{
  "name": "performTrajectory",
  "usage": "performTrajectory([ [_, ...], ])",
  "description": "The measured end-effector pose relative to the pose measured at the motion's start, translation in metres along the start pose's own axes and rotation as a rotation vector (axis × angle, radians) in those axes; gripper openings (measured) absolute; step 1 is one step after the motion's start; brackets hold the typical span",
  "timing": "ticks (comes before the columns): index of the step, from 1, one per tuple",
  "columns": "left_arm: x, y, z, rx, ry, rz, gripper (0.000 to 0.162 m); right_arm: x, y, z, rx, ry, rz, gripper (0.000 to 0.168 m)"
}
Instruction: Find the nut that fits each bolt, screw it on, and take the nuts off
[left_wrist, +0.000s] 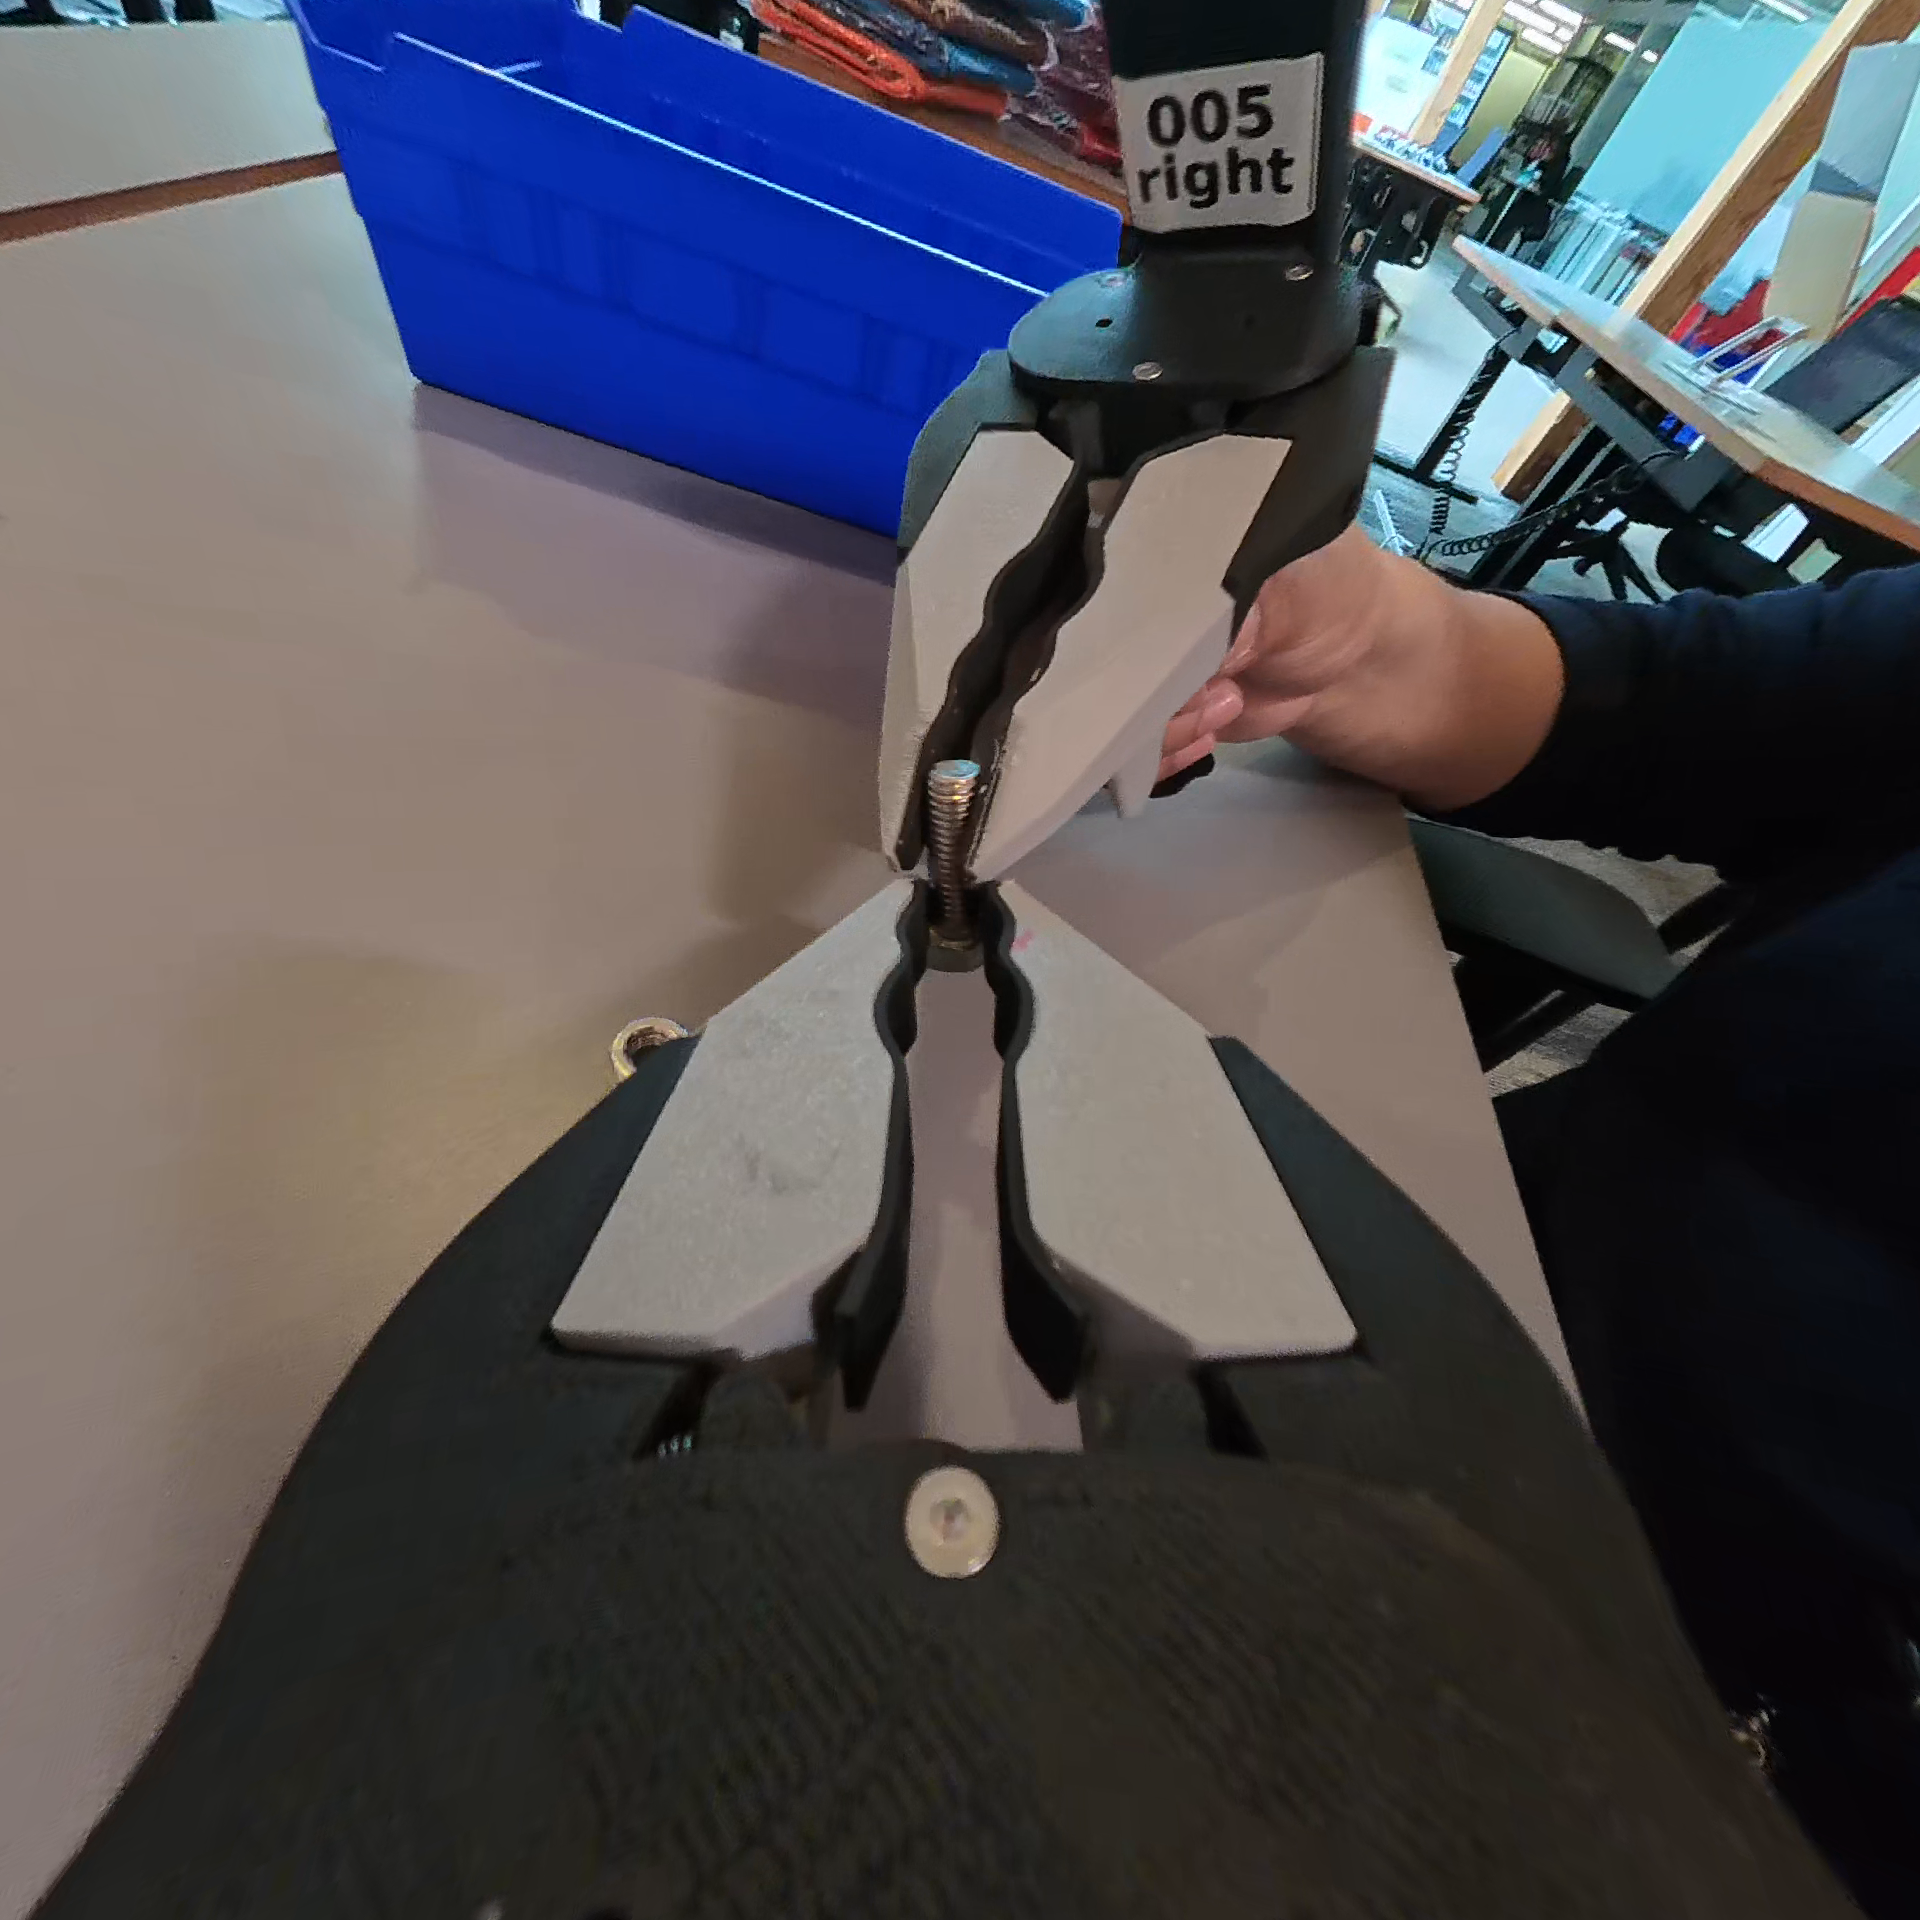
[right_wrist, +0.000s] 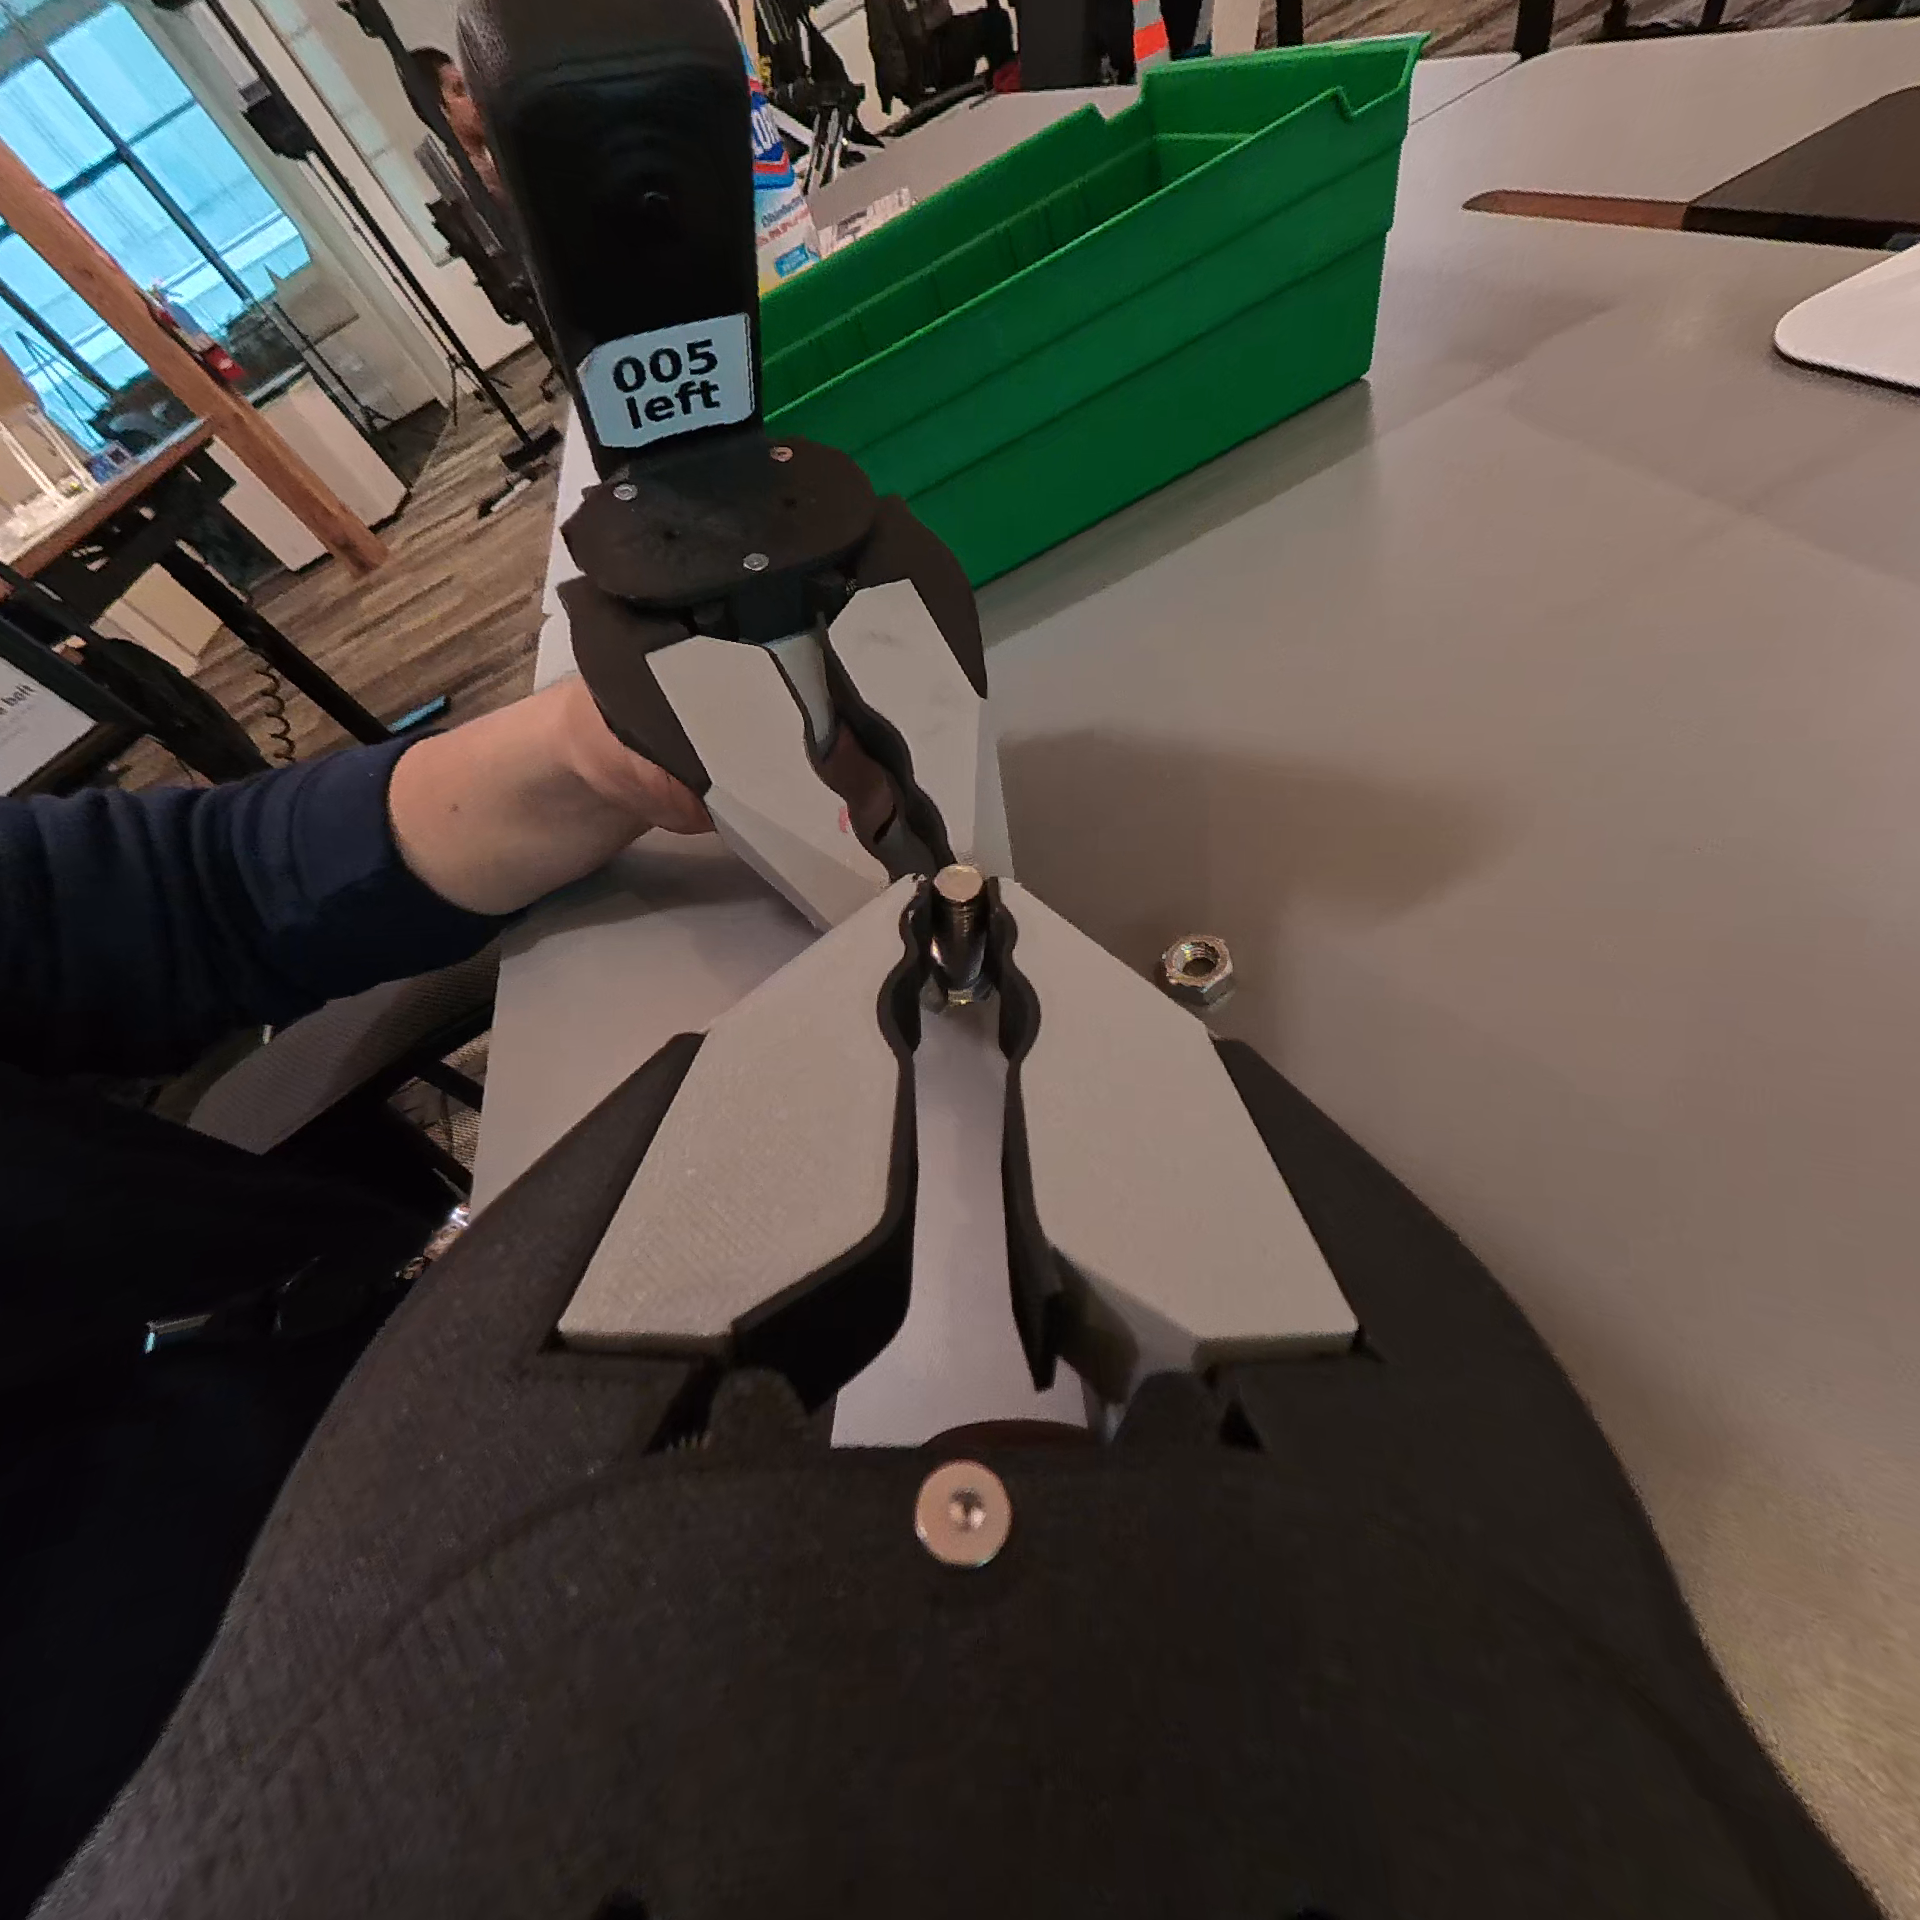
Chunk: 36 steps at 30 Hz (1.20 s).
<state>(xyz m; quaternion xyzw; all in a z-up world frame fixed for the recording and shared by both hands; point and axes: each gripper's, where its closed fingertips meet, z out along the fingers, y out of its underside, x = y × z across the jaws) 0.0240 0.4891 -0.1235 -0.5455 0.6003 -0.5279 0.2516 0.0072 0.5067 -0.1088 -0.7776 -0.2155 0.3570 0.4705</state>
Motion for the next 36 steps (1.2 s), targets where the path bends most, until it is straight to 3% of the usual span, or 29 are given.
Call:
performTrajectory([
  [5, 0.001, -0.013, -0.007, 0.071, -0.003, 0.018, 0.007, -0.006, -0.022, -0.011, 0.130, -0.064, 0.050, 0.014],
  [9, -0.022, -0.015, -0.023, 0.099, -0.082, -0.037, 0.007, 0.015, -0.032, -0.028, 0.197, 0.018, 0.060, 0.017],
  [15, -0.035, -0.032, -0.047, 0.243, -0.090, -0.048, 0.007, 0.028, 0.016, -0.001, -0.091, 0.125, -0.073, 0.026],
  [19, -0.045, -0.028, -0.051, 0.229, -0.120, -0.011, 0.007, 0.039, 0.036, 0.010, -0.211, 0.182, -0.228, 0.029],
  [30, -0.049, -0.028, -0.051, 0.233, -0.097, 0.008, 0.007, 0.061, 0.042, 0.033, -0.353, 0.182, -0.330, 0.030],
  [36, -0.052, -0.027, -0.051, 0.229, -0.098, -0.009, 0.007, 0.066, 0.047, 0.041, -0.406, 0.190, -0.354, 0.014],
])
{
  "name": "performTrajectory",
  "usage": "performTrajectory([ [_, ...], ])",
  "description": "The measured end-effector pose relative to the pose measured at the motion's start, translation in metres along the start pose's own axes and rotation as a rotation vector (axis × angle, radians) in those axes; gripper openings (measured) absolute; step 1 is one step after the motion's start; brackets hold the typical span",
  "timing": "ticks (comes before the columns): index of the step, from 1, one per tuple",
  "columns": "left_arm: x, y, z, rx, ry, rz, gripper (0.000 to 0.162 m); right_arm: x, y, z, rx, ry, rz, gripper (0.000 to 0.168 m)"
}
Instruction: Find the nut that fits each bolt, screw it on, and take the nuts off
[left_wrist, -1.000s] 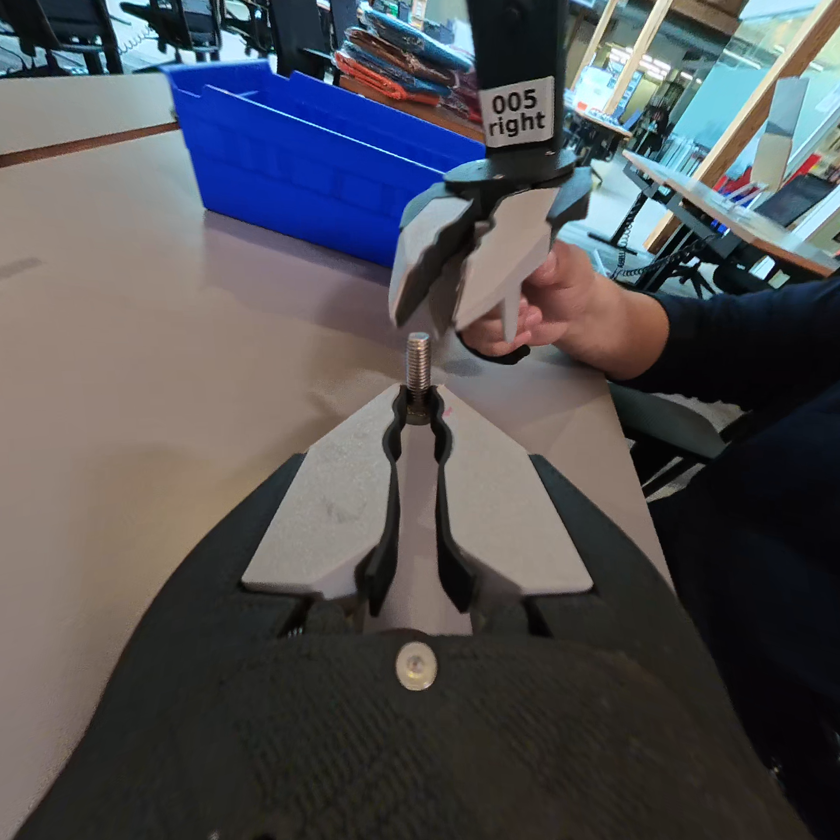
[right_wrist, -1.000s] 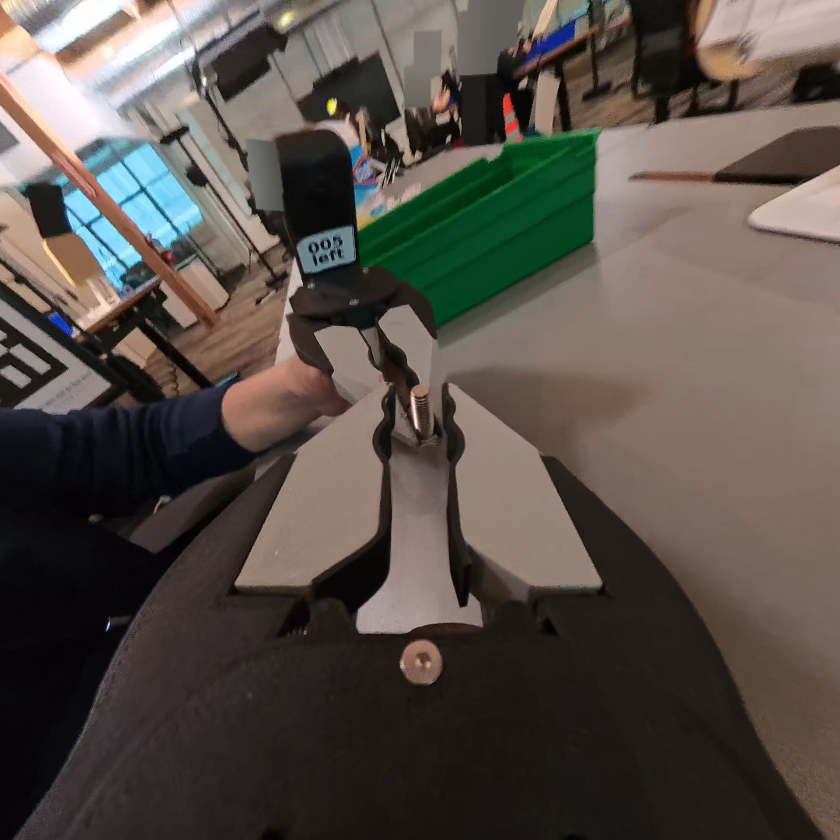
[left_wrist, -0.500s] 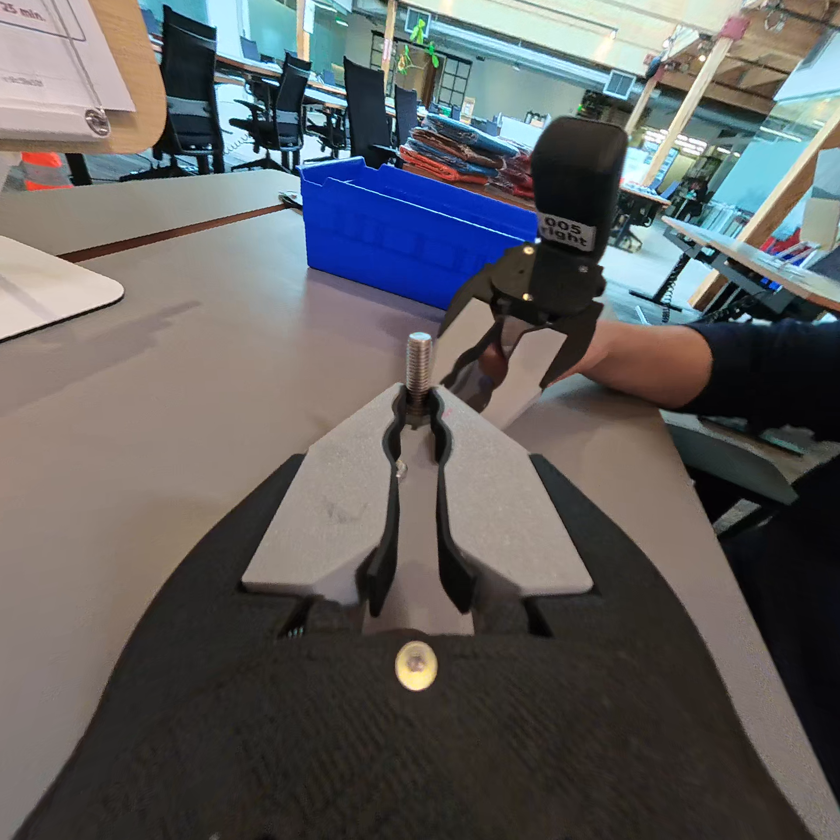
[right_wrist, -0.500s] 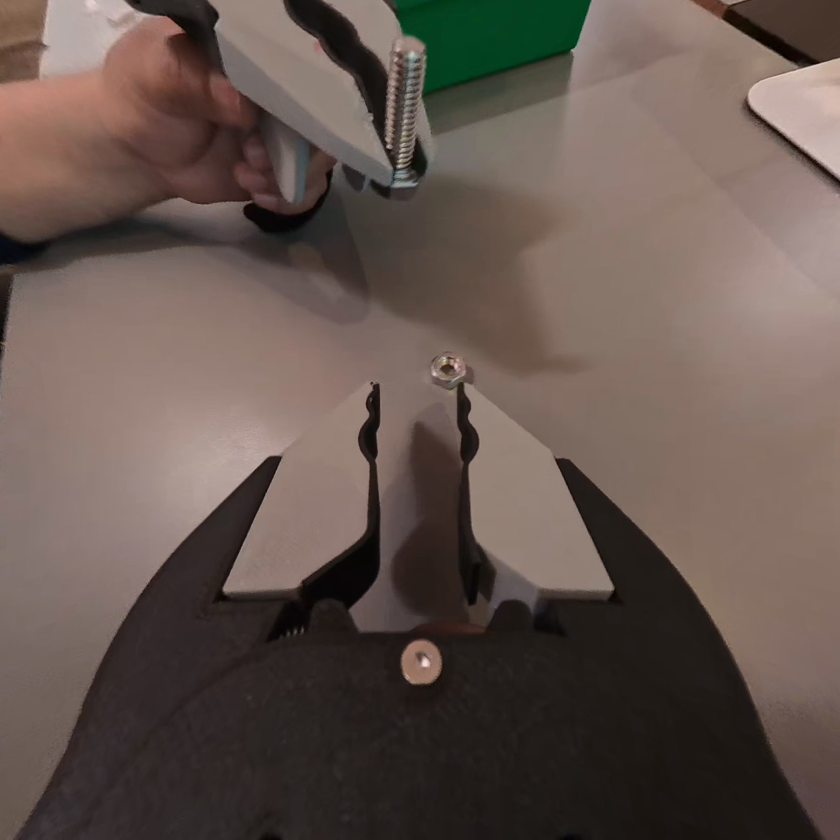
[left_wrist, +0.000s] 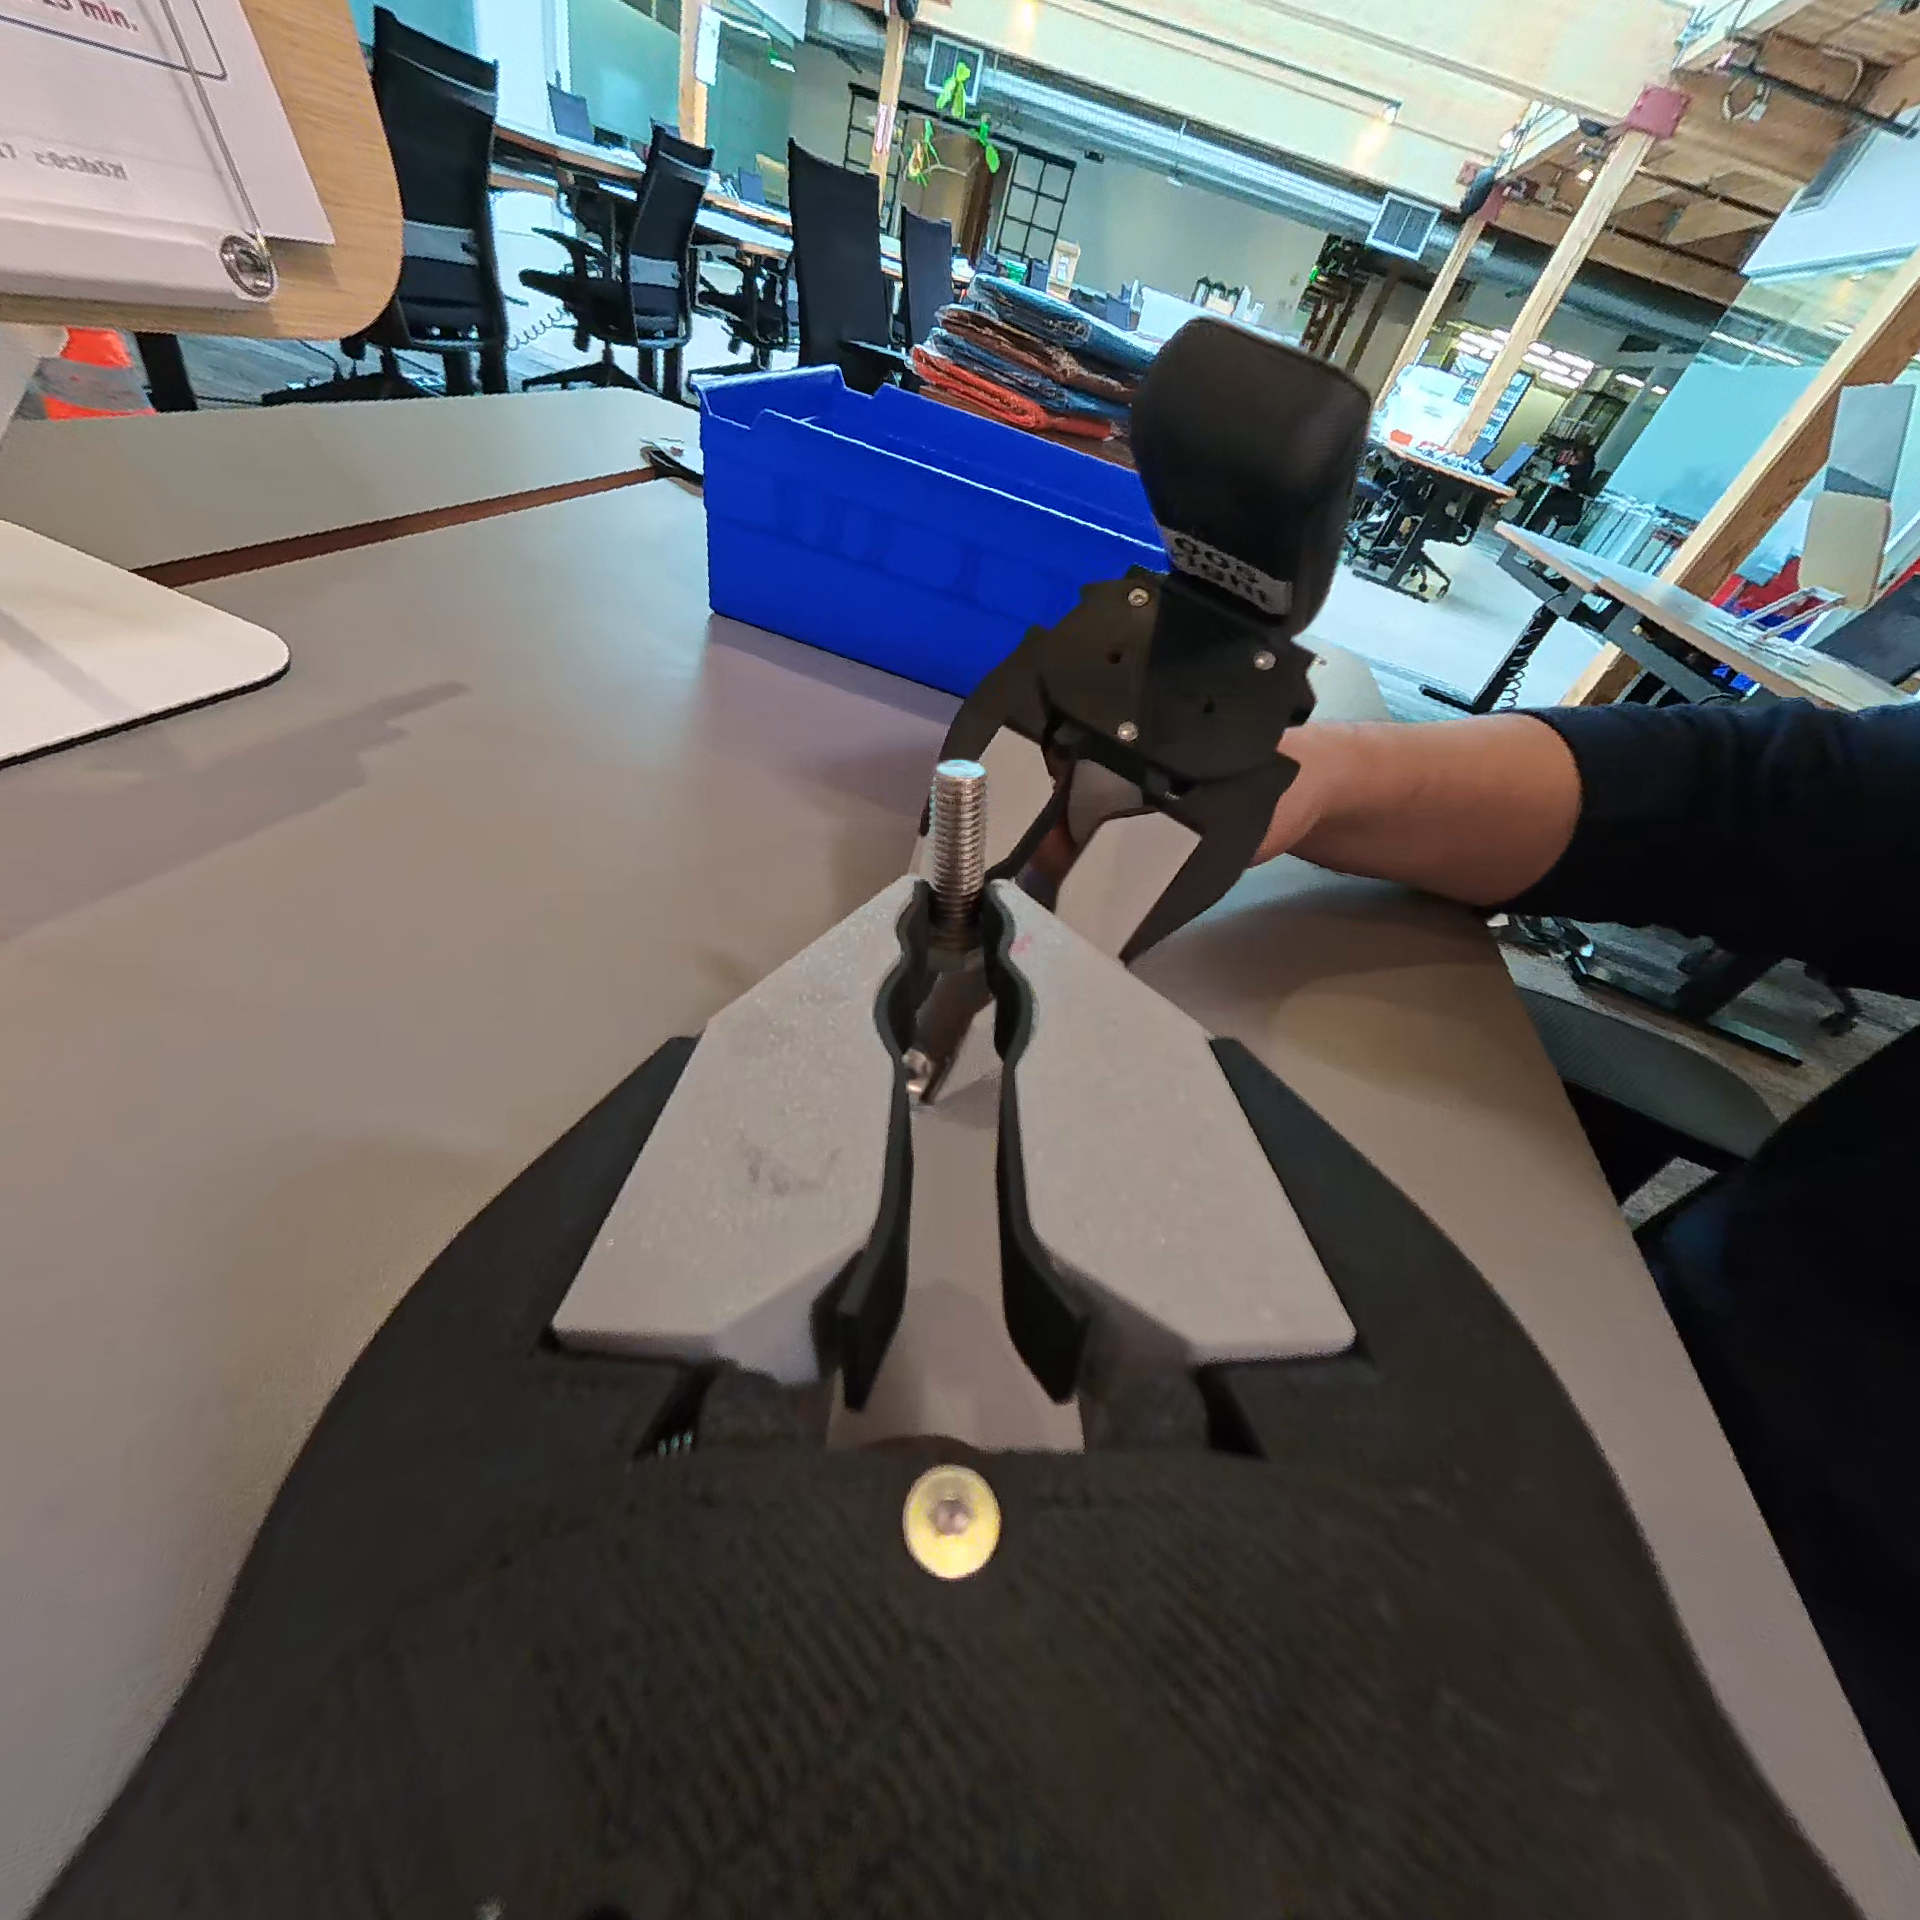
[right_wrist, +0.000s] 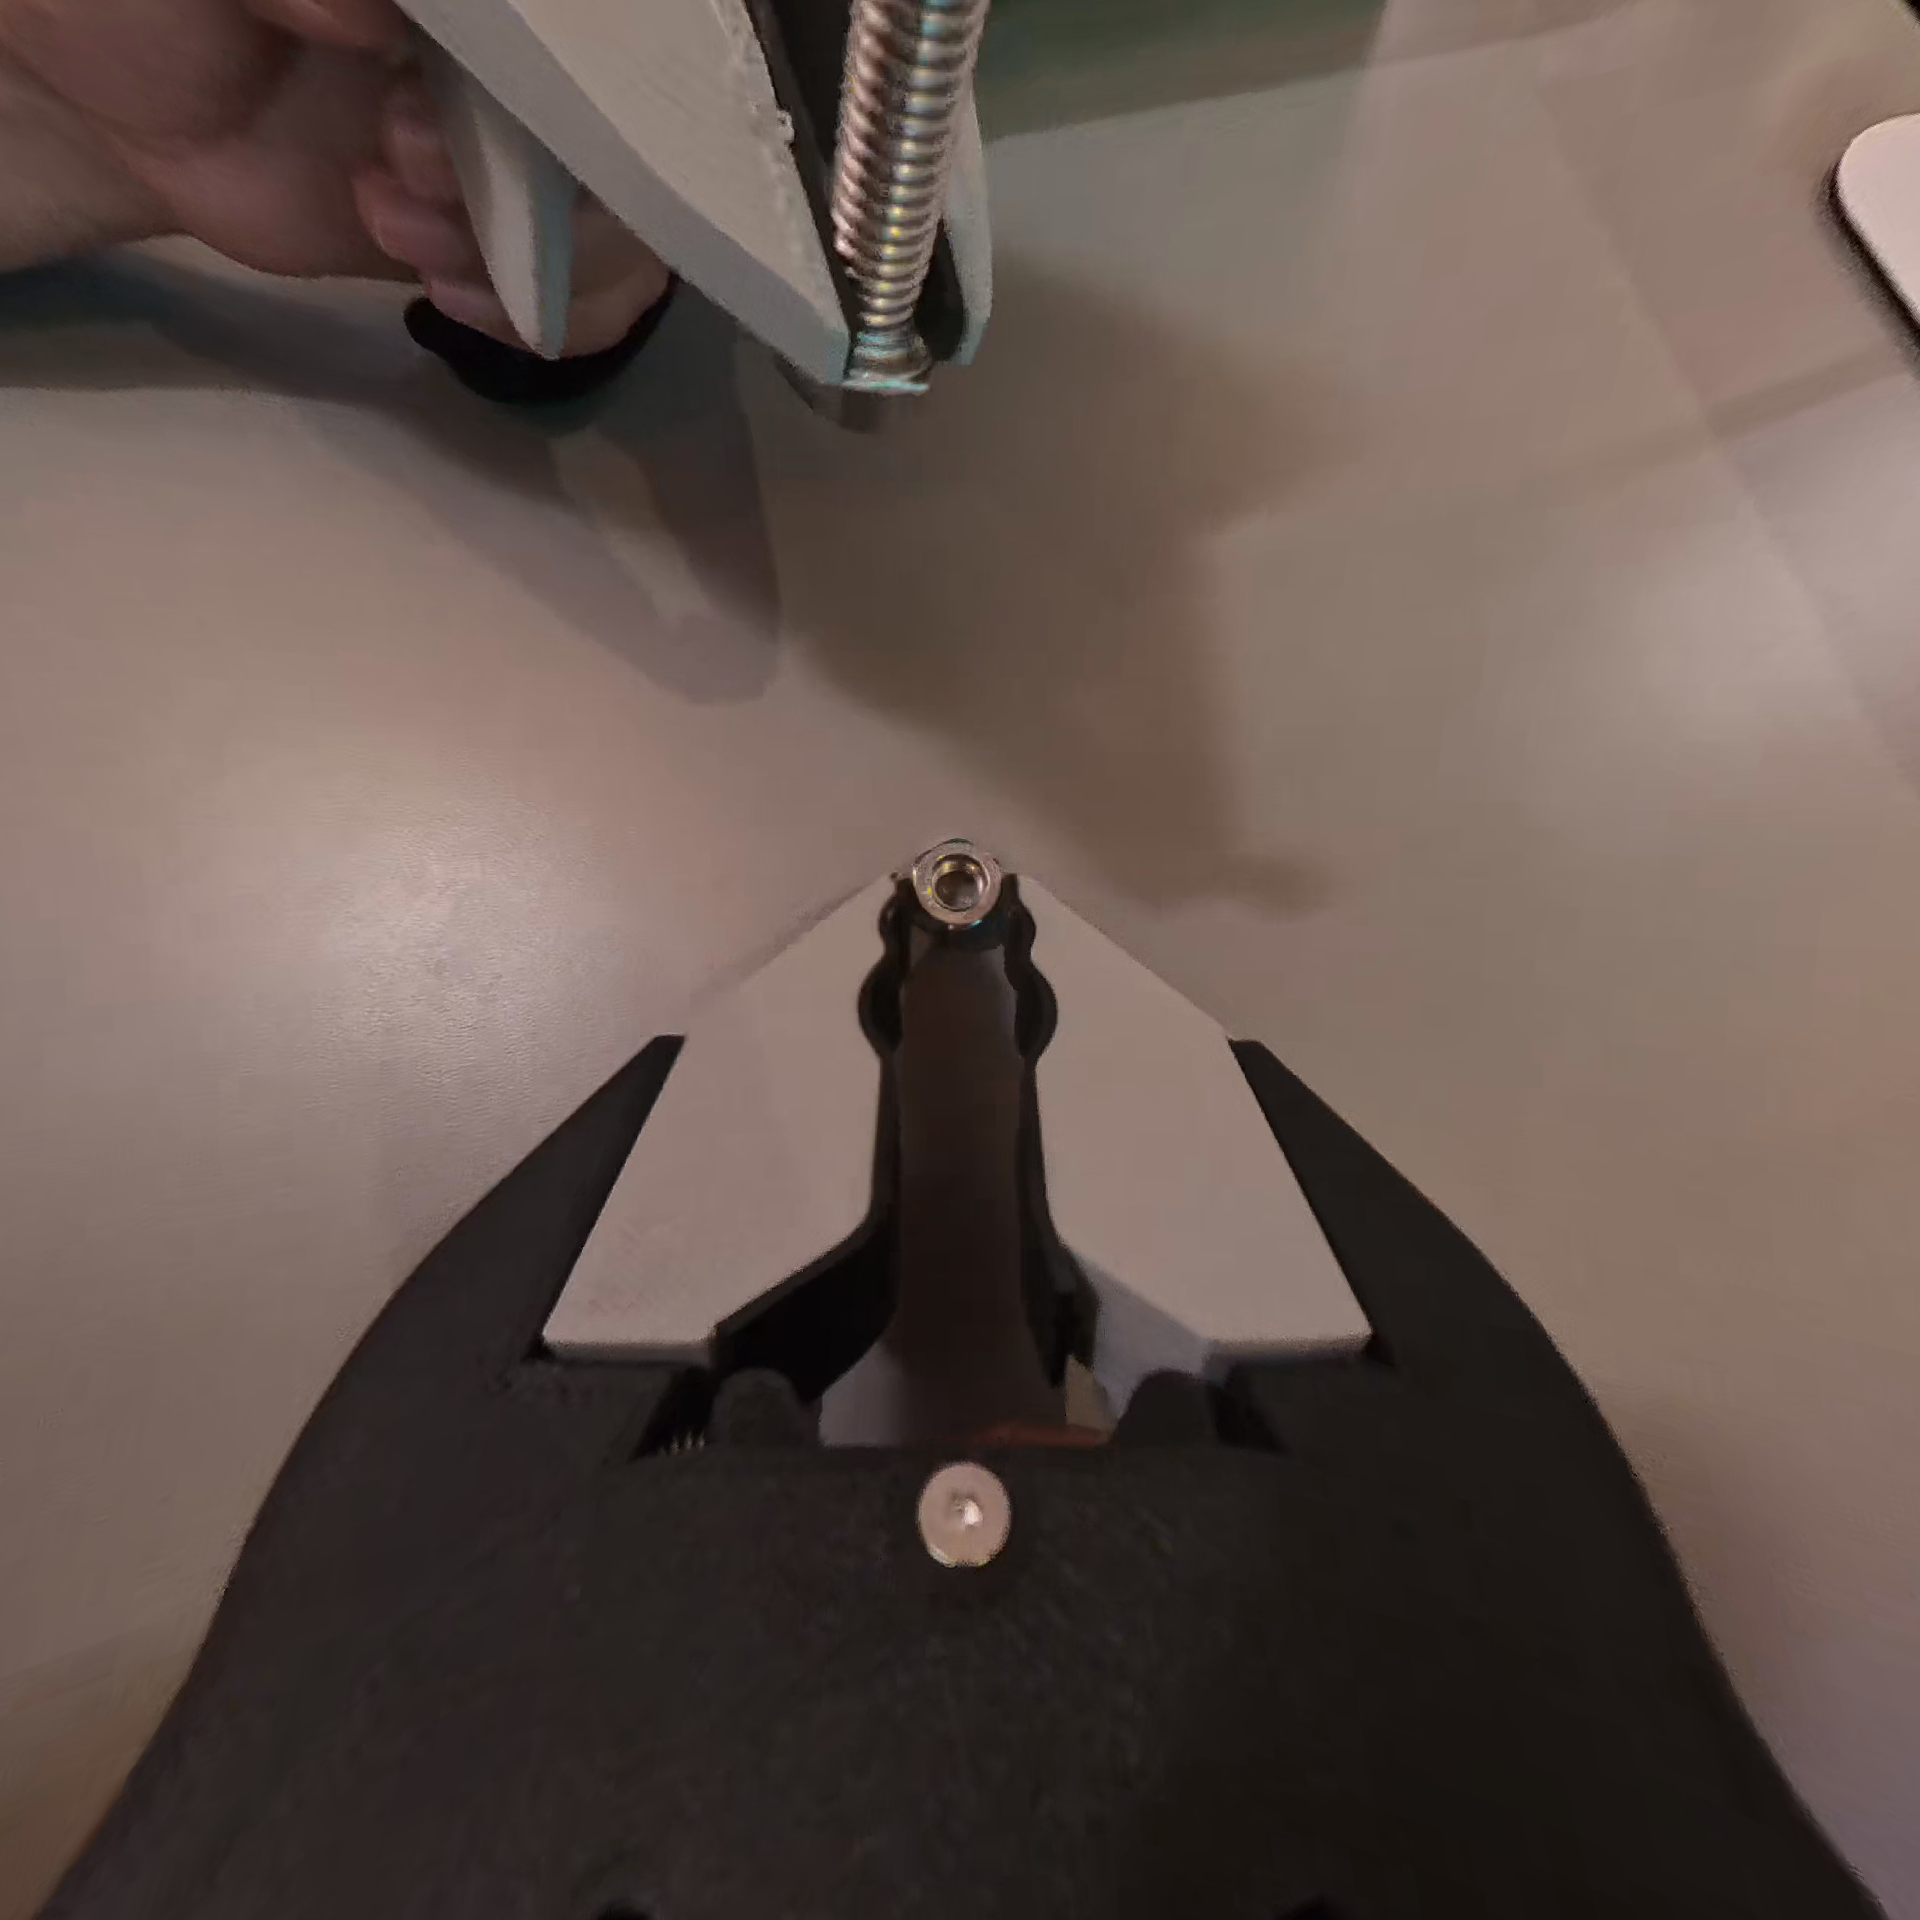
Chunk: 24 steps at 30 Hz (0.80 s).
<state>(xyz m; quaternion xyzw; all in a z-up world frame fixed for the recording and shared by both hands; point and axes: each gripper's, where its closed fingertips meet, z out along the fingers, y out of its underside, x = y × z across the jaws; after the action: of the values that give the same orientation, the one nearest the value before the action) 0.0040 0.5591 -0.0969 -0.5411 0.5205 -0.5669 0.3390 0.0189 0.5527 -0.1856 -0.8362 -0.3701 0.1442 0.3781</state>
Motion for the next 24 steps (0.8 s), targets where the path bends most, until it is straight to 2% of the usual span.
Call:
performTrajectory([
  [6, 0.007, 0.002, 0.003, -0.018, 0.021, 0.036, 0.007, 0.000, -0.007, -0.010, 0.032, 0.000, 0.002, 0.014],
  [13, 0.018, 0.002, 0.006, -0.021, 0.065, 0.060, 0.007, 0.001, -0.051, -0.071, 0.134, -0.005, 0.010, 0.014],
  [16, 0.024, 0.001, 0.007, -0.020, 0.073, 0.094, 0.007, -0.011, -0.074, -0.091, 0.162, -0.058, 0.003, 0.014],
  [21, 0.034, 0.000, 0.009, -0.019, 0.067, 0.222, 0.007, -0.024, -0.092, -0.097, 0.115, -0.098, -0.037, 0.014],
  [24, 0.038, -0.005, 0.008, 0.007, 0.070, 0.226, 0.007, -0.024, -0.098, -0.095, 0.096, -0.097, -0.048, 0.014],
])
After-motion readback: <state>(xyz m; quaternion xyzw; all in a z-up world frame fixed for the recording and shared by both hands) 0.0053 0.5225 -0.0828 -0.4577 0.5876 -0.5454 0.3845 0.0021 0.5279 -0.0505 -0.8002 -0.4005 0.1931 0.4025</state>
